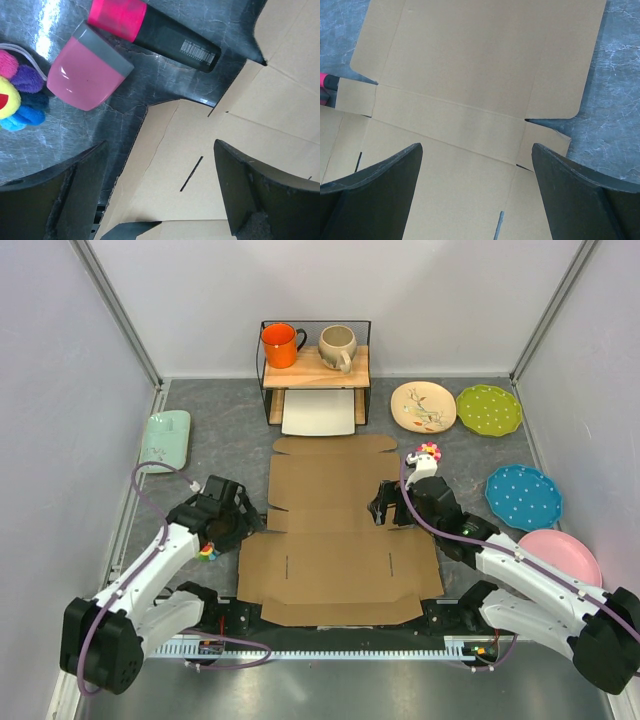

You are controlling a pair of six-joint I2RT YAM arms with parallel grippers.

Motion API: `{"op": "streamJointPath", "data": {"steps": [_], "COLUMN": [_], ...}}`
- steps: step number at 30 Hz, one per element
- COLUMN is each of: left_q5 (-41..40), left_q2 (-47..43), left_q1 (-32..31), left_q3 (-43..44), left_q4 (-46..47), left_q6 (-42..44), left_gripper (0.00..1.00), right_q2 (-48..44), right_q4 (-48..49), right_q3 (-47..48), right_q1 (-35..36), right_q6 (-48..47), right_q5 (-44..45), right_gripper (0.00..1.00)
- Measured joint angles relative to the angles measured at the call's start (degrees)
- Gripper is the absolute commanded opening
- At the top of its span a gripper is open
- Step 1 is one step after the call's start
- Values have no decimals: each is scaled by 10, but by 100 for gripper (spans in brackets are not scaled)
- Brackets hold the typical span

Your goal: Fold the paper box

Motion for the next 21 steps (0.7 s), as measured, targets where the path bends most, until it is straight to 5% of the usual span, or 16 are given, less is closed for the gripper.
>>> {"op": "streamJointPath", "data": {"steps": [6, 17, 21], "left_q5": [7, 68, 97], "left_q2": [51, 60, 50], "left_q1": [-6, -34, -35], "left_q3": [0, -10, -10], "left_q4": [3, 34, 48], "left_q6": [1, 13, 30], "left_gripper": [48, 2, 2], "right_q2": [-2, -34, -42], "right_q4": [-2, -28, -43], "right_q3": [0, 18, 37], "right_q1": [0, 0, 0], "right_q6": [0, -2, -4], "right_q5": [-1, -2, -3], "right_gripper": [98, 98, 98]}}
